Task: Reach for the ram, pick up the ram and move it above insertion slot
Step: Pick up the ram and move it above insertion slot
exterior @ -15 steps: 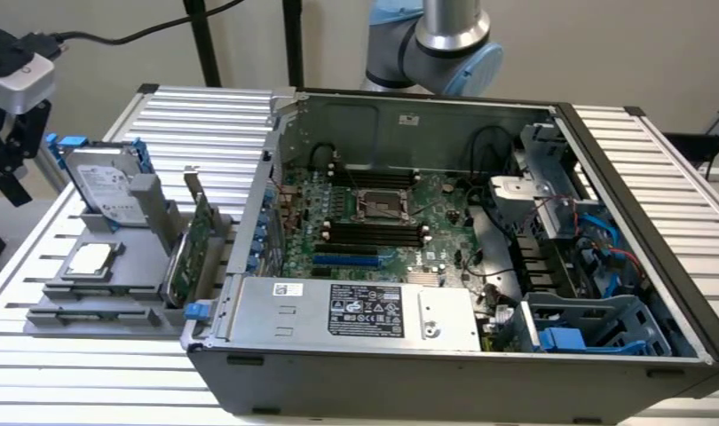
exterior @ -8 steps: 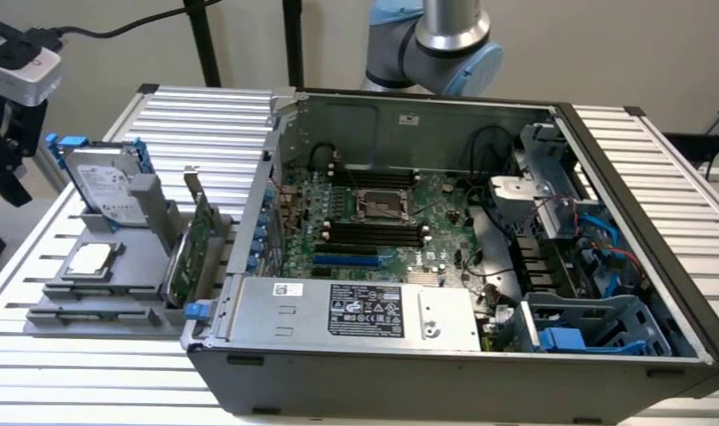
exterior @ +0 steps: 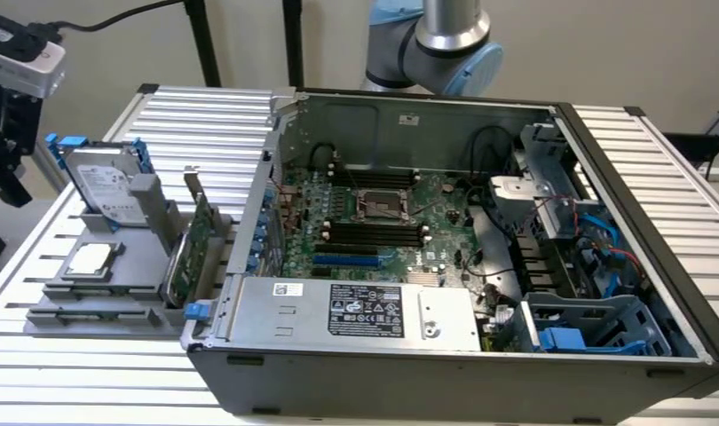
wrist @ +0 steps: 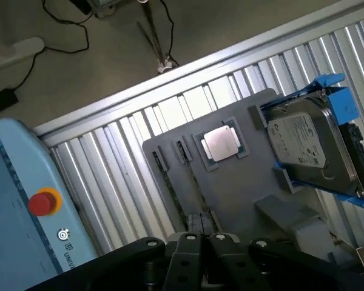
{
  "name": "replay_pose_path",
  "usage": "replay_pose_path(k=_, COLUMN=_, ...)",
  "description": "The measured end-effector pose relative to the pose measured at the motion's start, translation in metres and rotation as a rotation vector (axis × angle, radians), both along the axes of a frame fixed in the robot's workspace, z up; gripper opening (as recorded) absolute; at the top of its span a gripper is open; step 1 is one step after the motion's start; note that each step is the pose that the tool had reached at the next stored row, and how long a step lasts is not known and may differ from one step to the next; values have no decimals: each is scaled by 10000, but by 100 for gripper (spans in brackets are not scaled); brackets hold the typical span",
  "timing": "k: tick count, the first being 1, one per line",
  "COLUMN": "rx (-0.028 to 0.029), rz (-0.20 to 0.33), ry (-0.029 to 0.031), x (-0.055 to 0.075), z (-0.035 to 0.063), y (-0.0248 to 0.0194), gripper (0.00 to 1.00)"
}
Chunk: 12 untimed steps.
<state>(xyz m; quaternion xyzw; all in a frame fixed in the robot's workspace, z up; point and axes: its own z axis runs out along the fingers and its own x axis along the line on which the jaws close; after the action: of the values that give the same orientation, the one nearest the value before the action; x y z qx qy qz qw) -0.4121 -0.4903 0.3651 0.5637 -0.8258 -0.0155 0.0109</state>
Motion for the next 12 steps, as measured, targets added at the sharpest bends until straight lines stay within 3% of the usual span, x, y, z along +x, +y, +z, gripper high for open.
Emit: replay_pose_path(k=12, rx=0, rz=2185, ry=-5, x=0, z=-6, y=0, gripper=11)
